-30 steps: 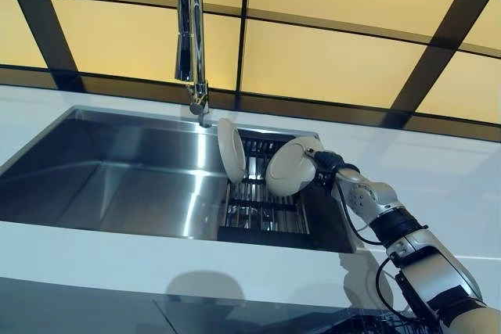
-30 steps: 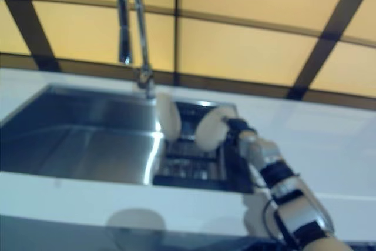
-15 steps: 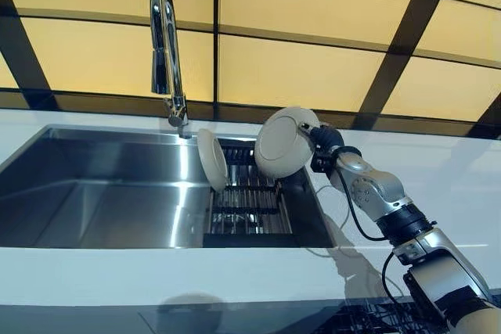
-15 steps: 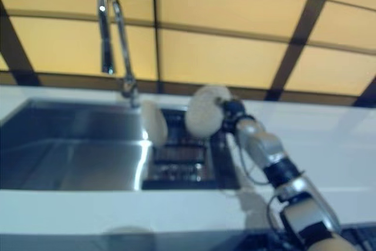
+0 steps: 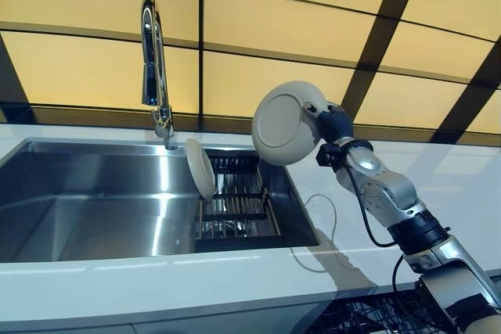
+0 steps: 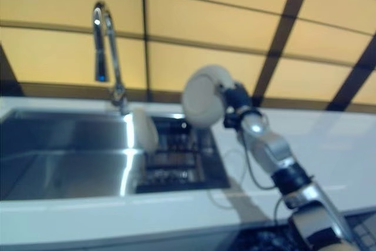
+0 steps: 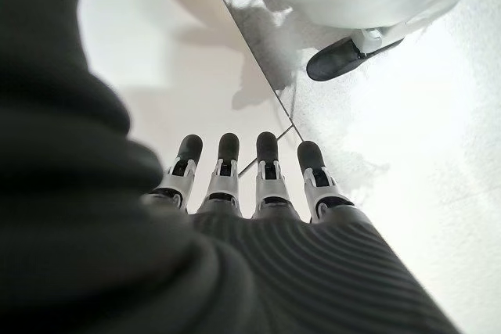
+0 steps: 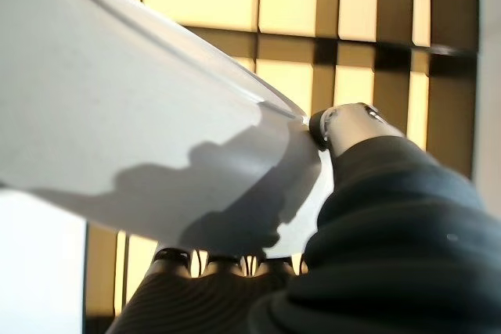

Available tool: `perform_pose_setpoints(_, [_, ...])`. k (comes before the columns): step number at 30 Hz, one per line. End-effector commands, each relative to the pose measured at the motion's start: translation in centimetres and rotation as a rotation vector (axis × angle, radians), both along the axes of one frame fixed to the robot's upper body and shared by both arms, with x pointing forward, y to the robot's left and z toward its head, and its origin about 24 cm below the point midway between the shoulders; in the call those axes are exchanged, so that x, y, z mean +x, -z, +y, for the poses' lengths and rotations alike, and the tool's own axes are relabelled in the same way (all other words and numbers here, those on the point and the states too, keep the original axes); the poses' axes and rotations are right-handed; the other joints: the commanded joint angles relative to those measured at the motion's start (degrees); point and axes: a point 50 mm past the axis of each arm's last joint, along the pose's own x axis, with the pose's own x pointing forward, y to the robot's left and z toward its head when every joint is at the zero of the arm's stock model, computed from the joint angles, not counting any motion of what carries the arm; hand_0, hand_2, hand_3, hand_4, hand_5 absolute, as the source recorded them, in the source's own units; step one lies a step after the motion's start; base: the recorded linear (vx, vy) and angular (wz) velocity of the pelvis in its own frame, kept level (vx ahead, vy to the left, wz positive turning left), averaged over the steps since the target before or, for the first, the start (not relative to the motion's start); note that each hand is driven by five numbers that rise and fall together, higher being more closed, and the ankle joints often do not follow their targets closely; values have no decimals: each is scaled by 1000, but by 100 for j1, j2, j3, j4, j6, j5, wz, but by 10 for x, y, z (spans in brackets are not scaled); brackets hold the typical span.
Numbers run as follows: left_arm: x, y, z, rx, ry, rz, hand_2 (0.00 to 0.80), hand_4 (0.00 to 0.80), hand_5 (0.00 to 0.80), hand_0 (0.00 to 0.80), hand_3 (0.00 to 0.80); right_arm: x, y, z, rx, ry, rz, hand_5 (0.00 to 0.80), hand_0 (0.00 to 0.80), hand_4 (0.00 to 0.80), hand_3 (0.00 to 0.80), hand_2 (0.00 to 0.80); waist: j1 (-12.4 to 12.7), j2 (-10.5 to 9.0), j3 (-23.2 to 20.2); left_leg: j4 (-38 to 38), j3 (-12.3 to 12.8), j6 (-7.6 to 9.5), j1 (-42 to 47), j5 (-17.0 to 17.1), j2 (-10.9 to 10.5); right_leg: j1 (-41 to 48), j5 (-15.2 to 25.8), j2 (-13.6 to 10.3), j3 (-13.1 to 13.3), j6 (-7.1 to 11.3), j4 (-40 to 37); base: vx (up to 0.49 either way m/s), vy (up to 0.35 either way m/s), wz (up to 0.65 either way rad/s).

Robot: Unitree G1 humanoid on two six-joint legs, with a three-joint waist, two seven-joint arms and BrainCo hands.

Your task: Take plates into dishwasher

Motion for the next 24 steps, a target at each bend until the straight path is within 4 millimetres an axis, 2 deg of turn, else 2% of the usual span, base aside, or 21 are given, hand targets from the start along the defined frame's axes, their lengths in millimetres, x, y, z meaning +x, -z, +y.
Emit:
perform_pose_setpoints(1, [0, -3, 14, 50, 45, 8, 0, 0, 0, 0, 0, -24, -60, -35, -5, 88, -286, 800, 800, 800, 800, 800, -50, 34, -55, 53, -69, 393, 15, -389, -317, -266, 222, -324, -23, 647, 656, -25, 75, -53])
perform_pose_setpoints(3, [-3, -3, 18, 66, 47, 22, 0, 0, 0, 0, 0, -27, -59, -42, -26, 98, -297, 800, 800, 800, 800, 800, -116, 12, -44, 44, 105, 375, 52, -422, -280, -395, 316, -336, -117, 700, 732, -51, 68, -77])
perform_pose_setpoints(6, [-2, -6, 28, 97, 13, 25, 0, 0, 0, 0, 0, -33, -54, -48, -37, 85, -309, 800, 800, 800, 800, 800, -211, -5, -48, 6, 493, 369, 87, -428, -180, -480, 444, -526, -512, 757, 926, -119, 34, -57])
perform_pose_setpoints(9, [7, -10, 34, 109, -8, 5, 0, 0, 0, 0, 0, -39, -47, -55, -22, 40, -306, 800, 800, 800, 800, 800, -253, 33, -69, 37, 853, 358, 67, -403, 3, -310, 316, -722, -696, 705, 1152, -179, -38, -80])
perform_pose_setpoints(12, [15, -14, 39, 114, -39, -15, 0, 0, 0, 0, 0, -42, -41, -53, -19, -32, -302, 800, 800, 800, 800, 800, -236, 72, -154, 77, 1383, 312, -6, -336, 175, -29, 379, -1128, -1043, 712, 1278, -189, -84, -78])
perform_pose_setpoints(14, [18, -16, 41, 112, -56, -25, 0, 0, 0, 0, 0, -42, -37, -51, -25, -71, -288, 800, 800, 800, 800, 800, -212, 107, -221, 63, 1584, 238, 12, -393, 262, 219, 404, -1412, -1161, 851, 1345, -96, -111, -129])
perform_pose_setpoints(16, [23, -18, 42, 109, -52, -37, 0, 0, 0, 0, 0, -40, -34, -50, -39, -90, -272, 800, 800, 800, 800, 800, -198, 116, -310, 70, 1833, 204, -62, -314, 369, 467, 388, -1544, -1224, 910, 1257, -143, -231, -161])
perform_pose_setpoints(20, [39, -23, 38, 110, -5, -75, 0, 0, 0, 0, 0, -39, -21, -56, -51, -73, -228, 800, 800, 800, 800, 800, -356, 58, -432, 130, 1831, 137, -301, -204, 529, 704, -315, -1062, -852, 787, 680, -145, -344, -78])
perform_pose_setpoints(22, [45, -26, 39, 118, -3, -93, 0, 0, 0, 0, 0, -39, -12, -56, -44, -87, -210, 800, 800, 800, 800, 800, -387, 2, -414, 243, 1946, 49, -424, -177, 670, 696, -506, -883, -916, 781, 514, -240, -478, -31])
perform_pose_setpoints(24, [47, -27, 39, 121, 4, -107, 0, 0, 0, 0, 0, -41, -7, -57, -37, -98, -193, 800, 800, 800, 800, 800, -395, -53, -383, 337, 1932, -44, -539, -105, 782, 740, -613, -694, -951, 764, 304, -197, -454, -37])
